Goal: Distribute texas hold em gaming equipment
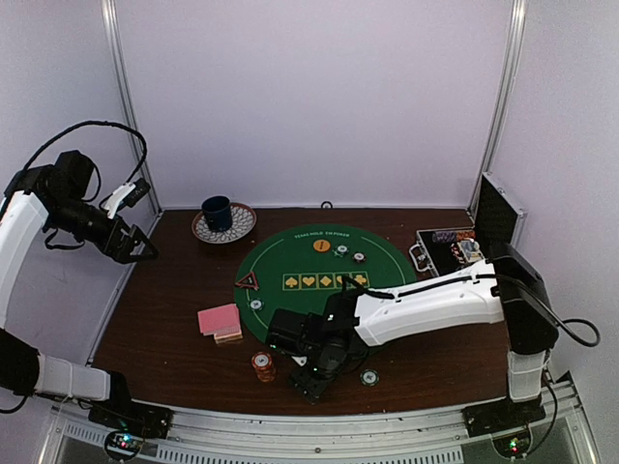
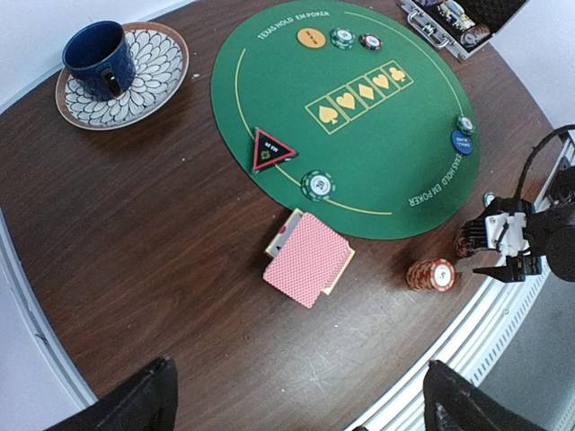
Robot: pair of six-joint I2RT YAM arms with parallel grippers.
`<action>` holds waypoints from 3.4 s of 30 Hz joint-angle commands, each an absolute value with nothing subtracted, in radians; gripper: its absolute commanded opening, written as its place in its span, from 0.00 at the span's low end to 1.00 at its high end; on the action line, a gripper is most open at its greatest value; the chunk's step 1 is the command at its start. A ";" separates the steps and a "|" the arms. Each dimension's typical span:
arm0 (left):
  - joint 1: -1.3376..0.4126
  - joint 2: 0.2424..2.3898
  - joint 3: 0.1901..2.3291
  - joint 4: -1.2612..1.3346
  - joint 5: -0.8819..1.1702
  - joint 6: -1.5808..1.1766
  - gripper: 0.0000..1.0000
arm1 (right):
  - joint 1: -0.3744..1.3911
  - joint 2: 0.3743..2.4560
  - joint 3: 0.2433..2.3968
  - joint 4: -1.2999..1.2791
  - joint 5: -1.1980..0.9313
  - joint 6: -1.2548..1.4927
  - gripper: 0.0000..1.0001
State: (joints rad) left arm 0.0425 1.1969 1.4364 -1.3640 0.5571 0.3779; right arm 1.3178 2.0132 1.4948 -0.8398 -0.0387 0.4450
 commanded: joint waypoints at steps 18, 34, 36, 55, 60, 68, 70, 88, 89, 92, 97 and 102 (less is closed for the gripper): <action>0.049 1.197 1.463 -1.371 0.576 0.384 0.98 | 1.301 2.024 1.501 -0.848 -0.005 0.433 0.47; 0.049 1.192 1.464 -1.370 0.582 0.380 0.97 | 1.300 1.986 1.604 -0.958 0.042 0.405 0.35; 0.049 1.192 1.463 -1.371 0.580 0.380 0.97 | 1.297 1.983 1.632 -0.976 0.052 0.397 0.34; 0.049 1.188 1.450 -1.370 0.578 0.384 0.98 | 1.103 2.377 2.207 -1.069 0.068 0.271 0.32; 0.049 1.191 1.447 -1.371 0.583 0.387 0.97 | 1.065 2.500 2.367 -1.076 0.061 0.267 0.32; 0.049 1.194 1.451 -1.371 0.598 0.387 0.98 | 1.047 2.600 2.432 -1.028 0.009 0.289 0.33; 0.049 1.197 1.450 -1.370 0.600 0.388 0.98 | 1.045 2.617 2.446 -1.024 0.003 0.294 0.33; 0.049 1.213 1.458 -1.370 0.596 0.383 0.98 | 1.036 2.638 2.452 -1.007 -0.064 0.316 0.70; 0.049 1.212 1.459 -1.370 0.594 0.383 0.98 | 1.036 2.631 2.453 -1.010 -0.062 0.315 0.71; 0.049 1.211 1.461 -1.370 0.592 0.382 0.98 | 1.036 2.597 2.447 -1.017 -0.051 0.310 0.72; 0.049 1.211 1.462 -1.371 0.586 0.382 0.98 | 1.041 2.476 2.386 -1.019 -0.016 0.297 0.72; 0.050 1.207 1.465 -1.371 0.576 0.383 0.98 | 1.067 2.314 2.238 -1.021 0.046 0.279 0.74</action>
